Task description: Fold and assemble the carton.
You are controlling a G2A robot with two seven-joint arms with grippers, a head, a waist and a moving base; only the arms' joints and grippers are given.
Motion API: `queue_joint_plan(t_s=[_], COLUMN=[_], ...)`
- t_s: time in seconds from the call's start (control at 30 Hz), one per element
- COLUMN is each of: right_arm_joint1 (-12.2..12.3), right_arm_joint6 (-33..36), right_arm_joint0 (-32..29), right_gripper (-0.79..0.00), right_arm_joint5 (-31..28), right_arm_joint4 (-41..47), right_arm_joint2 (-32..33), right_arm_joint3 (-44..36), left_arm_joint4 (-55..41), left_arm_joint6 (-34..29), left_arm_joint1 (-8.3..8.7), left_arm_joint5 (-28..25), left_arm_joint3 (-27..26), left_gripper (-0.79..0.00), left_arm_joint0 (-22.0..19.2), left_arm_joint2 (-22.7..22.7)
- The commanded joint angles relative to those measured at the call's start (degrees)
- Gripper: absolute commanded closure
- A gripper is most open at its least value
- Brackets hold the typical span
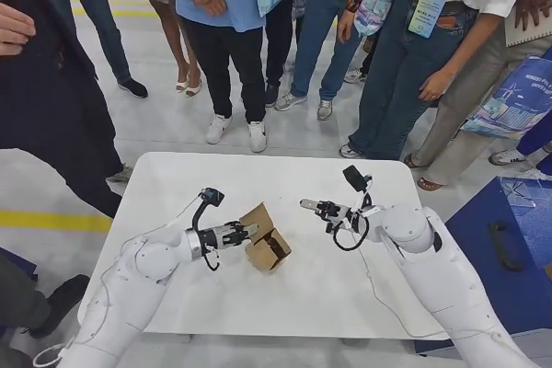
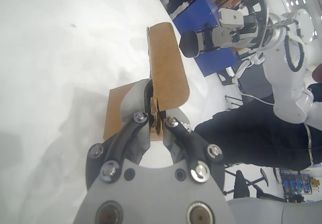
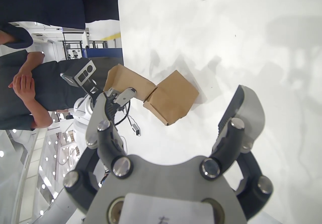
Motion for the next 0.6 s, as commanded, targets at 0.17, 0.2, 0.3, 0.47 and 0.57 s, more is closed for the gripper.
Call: queue_joint_plan(t_s=[0.17, 0.2, 0.3, 0.47, 0.57], right_arm_joint1=[-0.06, -0.10, -0.30, -0.71, -0.86], right_arm_joint6=[0.30, 0.51, 0.90, 1.13, 1.29], right_arm_joint0=[0.71, 0.88, 1.48, 2.49, 2.95], right_gripper=[-0.785, -0.785, -0.785, -0.785, -0.785], right_arm_joint5=[1.08, 1.27, 2.06, 2.49, 2.51], right_arm_joint4=[-1.10, -1.30, -1.80, -2.09, -2.09], right_arm_joint2=[-0.32, -0.58, -1.50, -2.87, -3.24], right_arm_joint3=[0.39, 0.55, 1.23, 2.51, 3.16], left_arm_joint4=[8.34, 8.32, 7.92, 9.97, 10.15], left_arm_joint6=[11.95, 12.92, 14.17, 13.43, 12.13], left_arm_joint1=[0.76, 0.73, 0.66, 0.61, 0.64], left_arm_joint5=[10.53, 12.08, 15.69, 20.49, 21.21], left_arm_joint3=[-10.96, -12.04, -14.61, -16.88, -17.11], left_gripper=[0.000, 0.000, 0.000, 0.000, -0.539], left_arm_joint0=[8.70, 9.82, 11.82, 13.40, 13.34], left_arm_joint2=[-2.28, -2.26, -2.30, -1.53, -1.54])
